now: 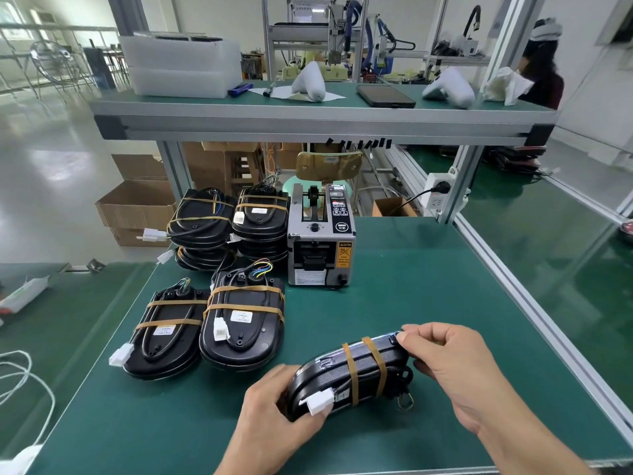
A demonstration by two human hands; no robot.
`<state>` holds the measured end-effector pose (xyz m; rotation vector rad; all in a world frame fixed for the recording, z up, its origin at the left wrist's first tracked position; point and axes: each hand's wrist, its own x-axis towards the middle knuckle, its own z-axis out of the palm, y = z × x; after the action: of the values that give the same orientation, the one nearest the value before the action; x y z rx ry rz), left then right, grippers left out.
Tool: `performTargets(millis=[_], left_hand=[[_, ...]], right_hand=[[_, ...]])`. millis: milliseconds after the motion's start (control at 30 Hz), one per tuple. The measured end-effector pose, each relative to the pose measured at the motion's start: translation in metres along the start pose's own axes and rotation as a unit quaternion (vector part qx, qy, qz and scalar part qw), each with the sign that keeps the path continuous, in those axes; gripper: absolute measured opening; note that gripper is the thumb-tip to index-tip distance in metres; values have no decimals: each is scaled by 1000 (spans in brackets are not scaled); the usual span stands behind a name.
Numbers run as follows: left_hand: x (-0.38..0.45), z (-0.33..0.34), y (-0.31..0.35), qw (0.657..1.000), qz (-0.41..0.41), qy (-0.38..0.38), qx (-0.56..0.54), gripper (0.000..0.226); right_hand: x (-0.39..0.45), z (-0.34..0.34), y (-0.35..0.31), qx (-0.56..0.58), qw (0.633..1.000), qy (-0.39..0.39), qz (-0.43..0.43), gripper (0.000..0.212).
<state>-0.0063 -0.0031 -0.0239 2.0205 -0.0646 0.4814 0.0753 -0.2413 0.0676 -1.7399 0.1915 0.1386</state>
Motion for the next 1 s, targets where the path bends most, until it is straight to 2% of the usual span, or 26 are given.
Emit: performTargets(millis=[533,1000], left_hand=[[1,-1,-1,1000,-1,-7,-3,25],[0,1,-5,1000,-2,-4,-2,26]], right_hand=[[-1,1,2,-58,998,30,-23,14],[0,1,3,-34,999,27,-14,13]])
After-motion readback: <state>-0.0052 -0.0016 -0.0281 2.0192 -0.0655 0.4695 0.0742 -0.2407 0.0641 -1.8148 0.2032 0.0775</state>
